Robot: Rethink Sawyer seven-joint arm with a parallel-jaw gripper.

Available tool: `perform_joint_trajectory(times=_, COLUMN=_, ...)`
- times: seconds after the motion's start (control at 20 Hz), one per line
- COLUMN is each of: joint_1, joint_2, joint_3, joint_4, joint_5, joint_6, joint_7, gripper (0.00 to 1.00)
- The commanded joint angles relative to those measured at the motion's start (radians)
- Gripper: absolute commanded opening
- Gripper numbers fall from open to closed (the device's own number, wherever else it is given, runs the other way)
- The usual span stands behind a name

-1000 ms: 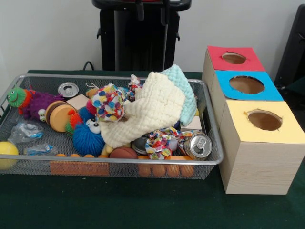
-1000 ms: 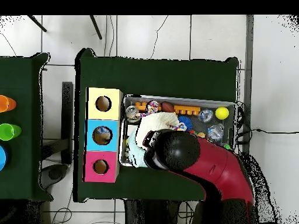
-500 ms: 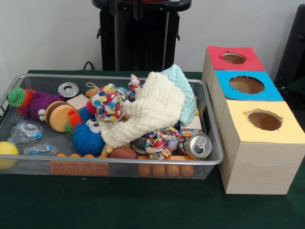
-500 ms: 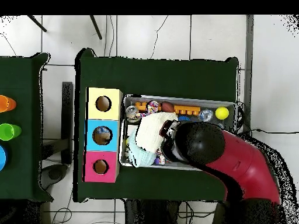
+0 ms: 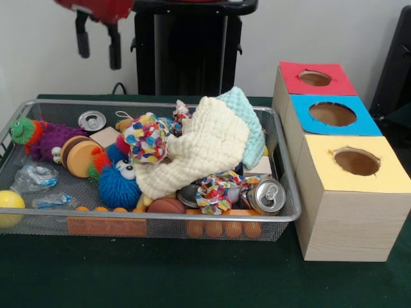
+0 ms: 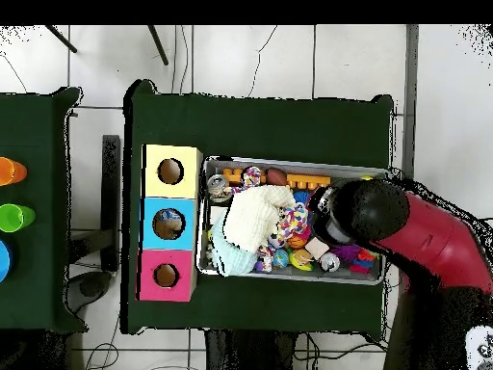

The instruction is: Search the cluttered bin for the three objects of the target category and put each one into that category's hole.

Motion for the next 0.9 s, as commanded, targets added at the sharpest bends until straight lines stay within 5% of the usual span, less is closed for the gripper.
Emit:
perform_joint_trajectory(times=0.05, joint_1=-0.045, joint_2=0.159, joint_3=0.096, joint_4=-0.128, joint_5=-0.097, joint_6=0.046, joint_7=-0.107, gripper=1.0)
perform_joint_trajectory(times=0.9, joint_1=-0.06, joint_2=0.202, joint_3=0.106, joint_4=-0.216, joint_5=-0.123, joint_6=0.103, joint_7=-0.098, gripper=1.0)
